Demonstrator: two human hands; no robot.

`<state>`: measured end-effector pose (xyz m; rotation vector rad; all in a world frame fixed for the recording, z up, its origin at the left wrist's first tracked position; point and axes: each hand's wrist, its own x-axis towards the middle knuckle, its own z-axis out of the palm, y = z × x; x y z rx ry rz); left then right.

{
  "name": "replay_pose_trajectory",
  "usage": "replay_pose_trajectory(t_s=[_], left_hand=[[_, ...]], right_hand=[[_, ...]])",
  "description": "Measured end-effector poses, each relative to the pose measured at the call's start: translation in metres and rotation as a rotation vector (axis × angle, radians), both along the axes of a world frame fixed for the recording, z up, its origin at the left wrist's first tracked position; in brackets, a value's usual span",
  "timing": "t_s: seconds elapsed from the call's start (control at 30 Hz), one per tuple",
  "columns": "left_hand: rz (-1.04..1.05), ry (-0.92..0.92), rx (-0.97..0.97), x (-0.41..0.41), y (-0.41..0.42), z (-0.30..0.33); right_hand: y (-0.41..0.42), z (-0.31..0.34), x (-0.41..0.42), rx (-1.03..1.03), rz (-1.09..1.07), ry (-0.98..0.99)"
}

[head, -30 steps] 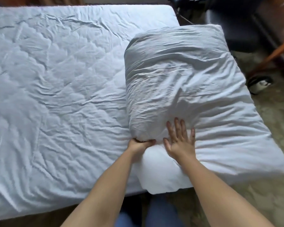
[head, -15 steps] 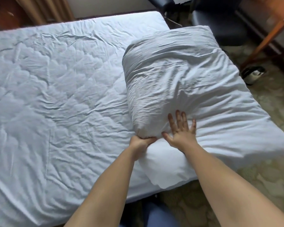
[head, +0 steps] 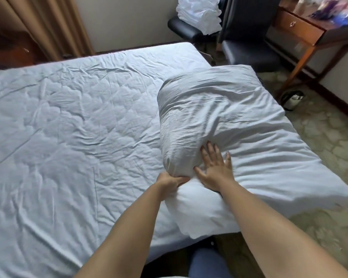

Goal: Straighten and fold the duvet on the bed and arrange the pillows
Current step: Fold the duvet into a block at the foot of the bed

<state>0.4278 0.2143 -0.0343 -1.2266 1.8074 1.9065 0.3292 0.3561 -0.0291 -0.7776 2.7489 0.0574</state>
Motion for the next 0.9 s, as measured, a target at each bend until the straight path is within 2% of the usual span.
replay_pose_trajectory(t_s=[0.1, 0.17, 0.27, 0.37, 0.57, 0.8, 0.9], left_hand=[[-0.054, -0.072, 0.105, 0.015, -0.023, 0.0], [-0.099, -0.131, 0.116, 0.011, -0.034, -0.008], [-0.061, -0.107, -0.039, -0.009, -0.045, -0.018], [-0.113, -0.087, -0.163, -0.033, -0.051, -0.022], [0.008, -0.148, -0.049, -0.082, -0.057, -0.049], [0.176, -0.288, -0.085, -0.119, -0.062, -0.1], [0.214, -0.315, -0.196, -0.12, -0.065, -0.108]], right_hand=[[-0.018, 0.009, 0.003, -0.052, 0.013, 0.011], [-0.03, 0.013, -0.007, -0.017, 0.055, 0.015], [-0.042, 0.009, -0.031, 0.094, 0.107, -0.006], [-0.041, -0.008, -0.062, 0.146, 0.076, -0.007], [-0.013, -0.069, -0.091, -0.028, 0.037, 0.088], [-0.018, -0.125, -0.108, -0.167, 0.058, 0.144], [-0.025, -0.137, -0.106, -0.183, 0.054, 0.162]])
